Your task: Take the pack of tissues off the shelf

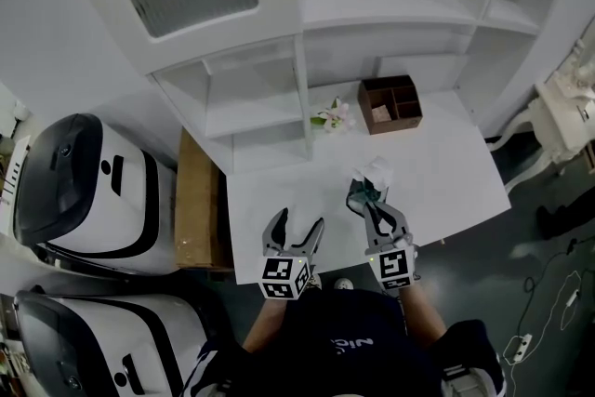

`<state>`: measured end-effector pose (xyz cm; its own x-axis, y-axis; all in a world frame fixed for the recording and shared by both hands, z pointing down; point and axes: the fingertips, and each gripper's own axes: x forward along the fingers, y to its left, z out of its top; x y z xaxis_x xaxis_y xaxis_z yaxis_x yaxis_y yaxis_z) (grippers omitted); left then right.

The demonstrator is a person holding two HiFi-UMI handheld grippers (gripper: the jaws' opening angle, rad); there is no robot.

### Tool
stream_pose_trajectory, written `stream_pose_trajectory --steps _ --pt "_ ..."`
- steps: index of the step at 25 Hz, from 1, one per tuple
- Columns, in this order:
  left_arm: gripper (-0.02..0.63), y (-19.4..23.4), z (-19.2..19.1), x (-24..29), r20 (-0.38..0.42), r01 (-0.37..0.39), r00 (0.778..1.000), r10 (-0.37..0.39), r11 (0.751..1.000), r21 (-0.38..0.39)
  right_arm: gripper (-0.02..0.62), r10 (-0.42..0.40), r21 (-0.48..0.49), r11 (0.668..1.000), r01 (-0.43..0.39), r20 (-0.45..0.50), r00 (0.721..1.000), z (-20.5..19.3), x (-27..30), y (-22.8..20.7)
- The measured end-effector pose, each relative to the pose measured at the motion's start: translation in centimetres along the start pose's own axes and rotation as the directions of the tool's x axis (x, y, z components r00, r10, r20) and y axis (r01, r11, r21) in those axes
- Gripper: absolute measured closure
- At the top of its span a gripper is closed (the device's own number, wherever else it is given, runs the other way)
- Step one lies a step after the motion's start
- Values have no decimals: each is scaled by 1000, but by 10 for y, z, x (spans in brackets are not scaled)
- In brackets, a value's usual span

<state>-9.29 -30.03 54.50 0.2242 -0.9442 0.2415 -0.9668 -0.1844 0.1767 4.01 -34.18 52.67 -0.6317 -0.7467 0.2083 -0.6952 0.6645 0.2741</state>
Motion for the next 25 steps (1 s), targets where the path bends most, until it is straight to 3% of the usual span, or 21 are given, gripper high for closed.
stream_pose_trajectory --steps 10,13,20,25 --pt "272 3 2 6 0 22 1000 -22 1000 7 583 -9 24 1000 9 -23 1000 -6 1 1" --pt "344 3 1 7 -3 31 1000 -31 999 10 581 -9 28 1000 9 -24 1000 -5 2 1" --pt "586 4 -2 6 13 33 999 -33 999 6 582 -19 19 1000 20 -24 1000 -4 2 1" --pt "603 -6 -2 9 9 114 993 -114 993 15 583 -29 26 999 29 -23 999 -4 0 -1"
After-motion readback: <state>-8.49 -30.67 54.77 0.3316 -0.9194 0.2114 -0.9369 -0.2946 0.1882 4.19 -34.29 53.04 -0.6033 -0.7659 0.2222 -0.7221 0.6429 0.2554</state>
